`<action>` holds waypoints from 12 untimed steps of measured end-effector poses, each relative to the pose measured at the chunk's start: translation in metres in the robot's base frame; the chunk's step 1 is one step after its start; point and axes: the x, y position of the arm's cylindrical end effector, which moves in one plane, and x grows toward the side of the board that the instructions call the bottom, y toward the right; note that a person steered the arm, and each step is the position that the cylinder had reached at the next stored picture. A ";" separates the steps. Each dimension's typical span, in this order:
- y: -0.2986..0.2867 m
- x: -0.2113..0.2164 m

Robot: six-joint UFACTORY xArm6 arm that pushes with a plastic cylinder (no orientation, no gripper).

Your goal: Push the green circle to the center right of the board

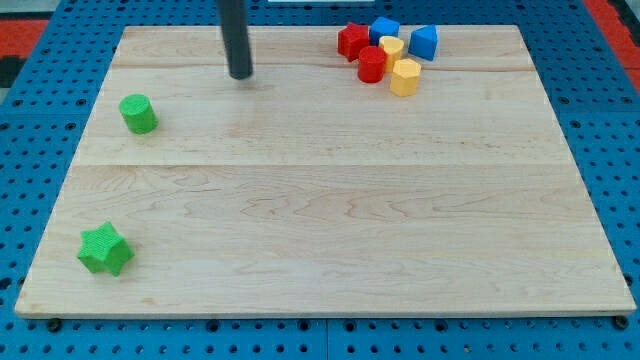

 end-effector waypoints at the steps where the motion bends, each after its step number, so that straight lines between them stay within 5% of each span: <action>1: -0.119 -0.020; 2: -0.176 -0.009; 3: -0.172 0.005; 5: -0.169 0.098; 7: -0.003 0.111; 8: 0.038 0.096; 9: -0.001 0.070; 12: 0.245 0.101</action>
